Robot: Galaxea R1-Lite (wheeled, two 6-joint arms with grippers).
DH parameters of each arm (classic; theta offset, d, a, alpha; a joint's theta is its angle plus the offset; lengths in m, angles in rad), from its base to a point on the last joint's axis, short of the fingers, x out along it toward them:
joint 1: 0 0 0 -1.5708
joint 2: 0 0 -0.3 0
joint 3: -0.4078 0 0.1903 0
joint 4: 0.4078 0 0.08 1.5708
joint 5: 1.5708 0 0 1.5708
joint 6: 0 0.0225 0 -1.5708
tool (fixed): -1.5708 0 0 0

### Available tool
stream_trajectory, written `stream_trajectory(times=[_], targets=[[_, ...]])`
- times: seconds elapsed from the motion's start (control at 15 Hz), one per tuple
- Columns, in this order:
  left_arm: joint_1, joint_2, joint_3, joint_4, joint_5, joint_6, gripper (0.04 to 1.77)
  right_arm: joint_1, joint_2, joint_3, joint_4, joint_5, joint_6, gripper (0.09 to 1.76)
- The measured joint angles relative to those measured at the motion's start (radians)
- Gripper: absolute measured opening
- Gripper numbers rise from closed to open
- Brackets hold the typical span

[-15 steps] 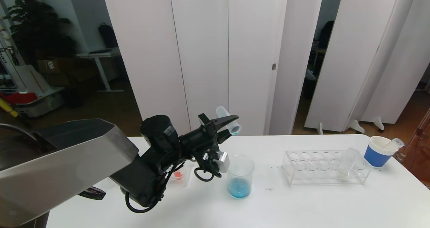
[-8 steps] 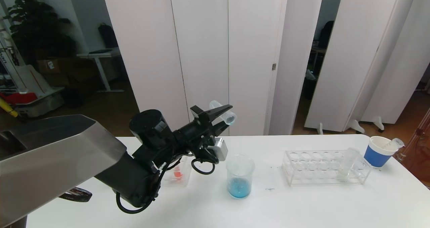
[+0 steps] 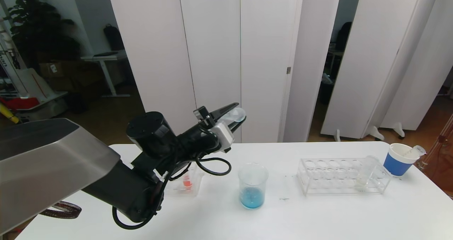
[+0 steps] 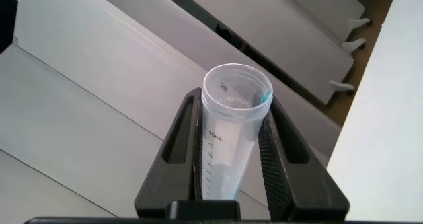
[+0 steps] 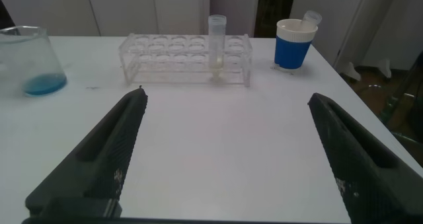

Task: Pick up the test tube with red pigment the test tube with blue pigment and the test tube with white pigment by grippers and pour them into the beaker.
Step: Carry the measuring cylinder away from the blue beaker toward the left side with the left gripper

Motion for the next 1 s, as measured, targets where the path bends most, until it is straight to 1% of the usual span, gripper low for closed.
stream_trajectory(times=[0.13,0.27,0.33,0.4,0.6,0.8,0.93,1.0], targets=[[-0.005,-0.015,0.016,0.018,0.0,-0.155,0.59,0.0,0.0,0.0,0.0,0.0,0.0,1.75],[-0.005,-0.04,0.034,0.073,0.008,-0.274,0.59,0.0,0.0,0.0,0.0,0.0,0.0,1.75],[-0.005,-0.057,0.038,0.101,0.034,-0.335,0.59,0.0,0.0,0.0,0.0,0.0,0.0,1.75],[-0.005,-0.073,0.039,0.13,0.079,-0.377,0.59,0.0,0.0,0.0,0.0,0.0,0.0,1.75],[-0.024,-0.12,0.028,0.221,0.199,-0.452,0.59,0.0,0.0,0.0,0.0,0.0,0.0,1.75],[-0.055,-0.176,0.023,0.316,0.316,-0.609,0.59,0.0,0.0,0.0,0.0,0.0,0.001,1.75],[-0.072,-0.206,0.026,0.34,0.375,-0.65,0.59,0.0,0.0,0.0,0.0,0.0,0.001,1.75],[-0.079,-0.218,0.03,0.354,0.398,-0.688,0.59,0.0,0.0,0.0,0.0,0.0,0.001,1.75]])
